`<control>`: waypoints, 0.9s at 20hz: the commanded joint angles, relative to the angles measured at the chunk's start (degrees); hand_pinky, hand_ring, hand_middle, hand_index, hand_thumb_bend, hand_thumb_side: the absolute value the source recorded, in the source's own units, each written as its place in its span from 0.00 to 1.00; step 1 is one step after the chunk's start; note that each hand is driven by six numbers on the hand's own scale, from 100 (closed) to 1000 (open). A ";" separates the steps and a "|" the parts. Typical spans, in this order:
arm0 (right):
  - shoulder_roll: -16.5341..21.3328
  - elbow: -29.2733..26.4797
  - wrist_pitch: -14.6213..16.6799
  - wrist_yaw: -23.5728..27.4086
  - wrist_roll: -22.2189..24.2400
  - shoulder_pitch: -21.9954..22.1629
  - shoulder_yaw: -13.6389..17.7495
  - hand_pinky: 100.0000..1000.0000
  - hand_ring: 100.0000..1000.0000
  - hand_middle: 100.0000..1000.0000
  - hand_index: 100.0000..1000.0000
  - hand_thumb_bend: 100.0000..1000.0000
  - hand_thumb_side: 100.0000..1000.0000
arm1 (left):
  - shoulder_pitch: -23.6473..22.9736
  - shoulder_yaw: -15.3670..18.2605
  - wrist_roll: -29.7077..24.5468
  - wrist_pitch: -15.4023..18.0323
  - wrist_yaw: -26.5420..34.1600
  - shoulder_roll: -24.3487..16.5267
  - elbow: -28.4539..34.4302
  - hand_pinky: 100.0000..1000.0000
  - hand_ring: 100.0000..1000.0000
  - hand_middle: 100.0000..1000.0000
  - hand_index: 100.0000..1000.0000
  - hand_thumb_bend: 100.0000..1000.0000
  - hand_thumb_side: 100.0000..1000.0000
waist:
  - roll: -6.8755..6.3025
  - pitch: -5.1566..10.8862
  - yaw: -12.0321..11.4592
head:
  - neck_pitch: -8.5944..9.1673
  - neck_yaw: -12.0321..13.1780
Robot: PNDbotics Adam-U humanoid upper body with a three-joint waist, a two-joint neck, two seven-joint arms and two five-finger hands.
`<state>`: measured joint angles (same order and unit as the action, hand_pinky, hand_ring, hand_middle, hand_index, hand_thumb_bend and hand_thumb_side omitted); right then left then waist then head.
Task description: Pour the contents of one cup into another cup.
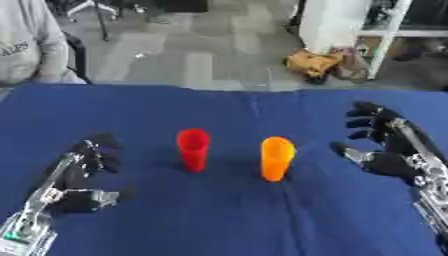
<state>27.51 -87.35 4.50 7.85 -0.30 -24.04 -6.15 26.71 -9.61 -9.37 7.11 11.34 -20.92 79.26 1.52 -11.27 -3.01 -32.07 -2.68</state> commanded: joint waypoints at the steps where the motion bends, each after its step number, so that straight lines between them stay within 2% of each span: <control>1: 0.56 -0.17 0.27 -0.22 0.64 -0.82 -0.13 0.63 0.72 0.72 0.87 0.50 0.00 | 1.81 -0.40 0.14 0.60 -0.87 -0.28 -0.75 0.58 0.63 0.68 0.87 0.88 0.00 | 0.01 0.74 -0.07 | -0.57 0.03; 2: 0.46 -0.11 0.34 -0.44 0.74 -0.77 -0.21 0.63 0.72 0.72 0.87 0.59 0.00 | 2.10 -0.48 0.37 0.68 -1.58 -0.19 -1.11 0.58 0.63 0.68 0.87 0.88 0.00 | 0.03 0.73 -0.07 | -0.60 -0.03; 3: 0.35 -0.05 0.41 -0.70 0.82 -0.71 -0.28 0.64 0.72 0.72 0.87 0.55 0.00 | 2.46 -0.51 0.74 0.76 -2.30 -0.04 -1.45 0.58 0.63 0.68 0.86 0.91 0.00 | 0.06 0.75 -0.06 | -0.64 -0.10; 4: 0.23 0.02 0.45 -1.05 0.86 -0.65 -0.36 0.64 0.72 0.72 0.88 0.55 0.00 | 2.84 -0.55 1.23 0.86 -3.10 0.12 -1.83 0.58 0.63 0.68 0.86 0.91 0.00 | 0.10 0.76 -0.06 | -0.64 -0.17; 13: -1.01 0.58 0.21 -2.94 1.82 -0.46 -1.04 0.62 0.71 0.71 0.87 0.45 0.00 | 6.98 -1.15 4.87 0.30 -10.49 2.12 -6.76 0.55 0.59 0.65 0.85 0.80 0.00 | 0.34 0.86 0.17 | -0.28 -0.47; 18: -1.66 0.60 0.05 -2.85 2.28 -0.58 -1.45 0.62 0.70 0.70 0.87 0.44 0.00 | 10.23 -1.99 4.67 1.34 -11.92 3.93 -10.46 0.54 0.58 0.64 0.84 0.80 0.00 | 0.51 0.75 0.58 | 0.17 -0.08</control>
<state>25.16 -86.22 4.53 5.36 1.81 -23.87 -7.84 35.73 -11.44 -4.67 8.03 -0.04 -16.86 68.90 2.11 -11.28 -2.44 -32.12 -2.96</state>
